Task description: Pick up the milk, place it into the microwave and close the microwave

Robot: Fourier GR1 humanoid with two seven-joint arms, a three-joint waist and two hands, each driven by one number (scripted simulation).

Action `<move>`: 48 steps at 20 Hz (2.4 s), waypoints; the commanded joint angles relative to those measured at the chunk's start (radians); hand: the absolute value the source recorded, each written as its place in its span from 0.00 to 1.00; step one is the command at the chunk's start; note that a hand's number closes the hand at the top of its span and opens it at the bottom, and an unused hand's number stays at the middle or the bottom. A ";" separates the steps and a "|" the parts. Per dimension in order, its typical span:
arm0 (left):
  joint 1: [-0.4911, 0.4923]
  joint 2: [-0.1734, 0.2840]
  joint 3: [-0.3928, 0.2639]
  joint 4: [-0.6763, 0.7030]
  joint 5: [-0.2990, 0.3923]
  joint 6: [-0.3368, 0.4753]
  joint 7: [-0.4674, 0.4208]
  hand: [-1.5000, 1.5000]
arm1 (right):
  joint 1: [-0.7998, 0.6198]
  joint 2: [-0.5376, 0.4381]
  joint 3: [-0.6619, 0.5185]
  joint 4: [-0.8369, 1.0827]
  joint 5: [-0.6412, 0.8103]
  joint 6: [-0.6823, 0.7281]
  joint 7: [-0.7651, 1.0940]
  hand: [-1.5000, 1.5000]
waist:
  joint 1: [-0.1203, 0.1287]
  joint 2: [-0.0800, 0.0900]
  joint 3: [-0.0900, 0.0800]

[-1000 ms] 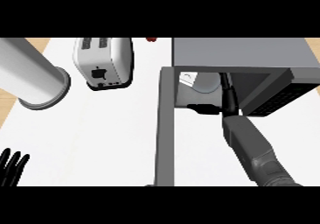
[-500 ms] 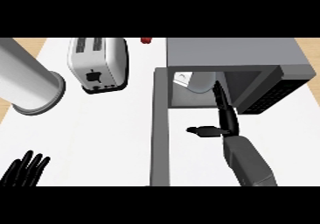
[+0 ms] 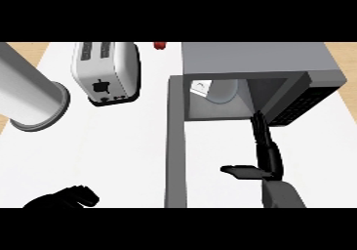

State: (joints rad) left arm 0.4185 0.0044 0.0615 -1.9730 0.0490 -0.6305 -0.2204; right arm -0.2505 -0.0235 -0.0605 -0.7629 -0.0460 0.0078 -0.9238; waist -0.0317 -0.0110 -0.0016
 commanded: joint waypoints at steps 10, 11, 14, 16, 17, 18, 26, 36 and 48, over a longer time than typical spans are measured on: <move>-0.345 -0.004 -0.249 0.188 -0.215 0.282 0.094 1.00 | 0.422 -0.098 -0.004 -0.653 -0.175 0.133 0.243 0.00 | 0.010 0.009 0.001; -0.335 -0.004 -0.300 0.165 -0.222 0.269 0.127 1.00 | 0.424 -0.144 -0.026 -0.694 -0.186 0.145 0.275 0.00 | 0.012 0.009 0.001; -0.484 -0.004 -0.327 0.360 -0.263 0.325 0.066 1.00 | 0.481 -0.165 -0.046 -0.744 -0.223 0.185 0.280 0.00 | 0.003 0.011 0.000; -0.517 -0.004 -0.394 0.419 -0.262 0.380 0.065 1.00 | 0.461 -0.157 -0.050 -0.720 -0.172 0.141 0.259 0.00 | 0.018 0.011 0.001; -0.546 -0.004 -0.418 0.438 -0.286 0.379 0.049 1.00 | 0.469 -0.204 -0.091 -0.742 -0.224 0.187 0.286 0.00 | 0.013 0.012 0.001; -0.601 -0.004 -0.407 0.483 -0.314 0.429 0.012 1.00 | 0.497 -0.177 -0.050 -0.822 -0.184 0.141 0.315 0.00 | 0.009 0.011 0.001; -0.829 -0.004 -0.725 0.779 -0.194 0.729 0.090 1.00 | 0.451 -0.229 -0.102 -0.906 -0.261 0.186 0.394 0.00 | -0.003 0.015 0.001; -1.048 -0.004 -0.988 0.990 0.152 0.874 0.125 0.00 | 0.403 -0.291 -0.085 -1.004 -0.357 0.282 0.502 0.00 | -0.074 0.029 -0.001; -1.240 -0.004 -0.906 0.997 0.390 0.994 -0.031 1.00 | 0.321 -0.335 -0.023 -1.110 -0.423 0.365 0.560 0.00 | -0.212 0.059 -0.004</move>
State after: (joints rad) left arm -0.7536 0.0019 -0.8646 -0.9891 0.3758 0.3331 -0.2142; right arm 0.0983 -0.3436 -0.0935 -1.8450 -0.4448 0.3543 -0.3855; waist -0.2062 0.0410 -0.0055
